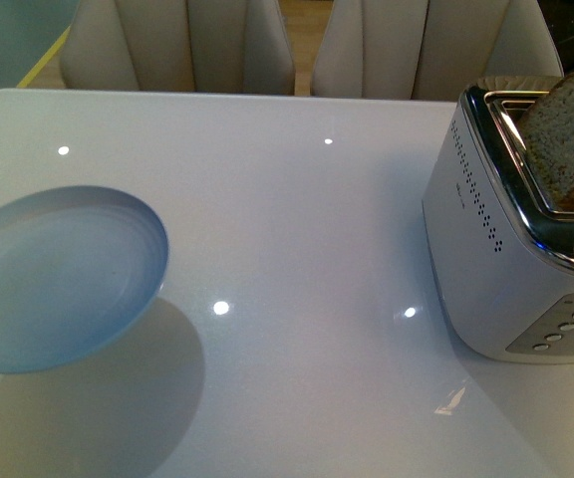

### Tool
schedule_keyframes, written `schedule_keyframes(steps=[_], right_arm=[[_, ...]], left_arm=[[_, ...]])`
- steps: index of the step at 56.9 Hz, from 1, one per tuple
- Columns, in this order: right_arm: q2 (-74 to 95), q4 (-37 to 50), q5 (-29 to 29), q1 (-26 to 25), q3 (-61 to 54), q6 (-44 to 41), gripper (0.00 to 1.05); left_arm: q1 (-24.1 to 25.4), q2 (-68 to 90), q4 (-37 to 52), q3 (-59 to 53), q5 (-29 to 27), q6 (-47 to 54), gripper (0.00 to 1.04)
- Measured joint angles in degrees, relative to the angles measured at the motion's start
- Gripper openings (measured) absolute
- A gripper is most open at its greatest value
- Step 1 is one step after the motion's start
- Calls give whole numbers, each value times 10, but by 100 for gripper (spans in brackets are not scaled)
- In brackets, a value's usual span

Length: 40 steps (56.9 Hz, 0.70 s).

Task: Left arm holds plate, right arm toasts bread

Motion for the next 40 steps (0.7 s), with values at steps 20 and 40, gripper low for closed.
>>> schedule_keyframes(steps=[20,40], right_arm=[[0,0,0,0,0,0,96],[0,0,0,0,0,0,96]], left_arm=[[1,117,59,24,-22,39,3],[-22,192,94,55,-22,38,3]])
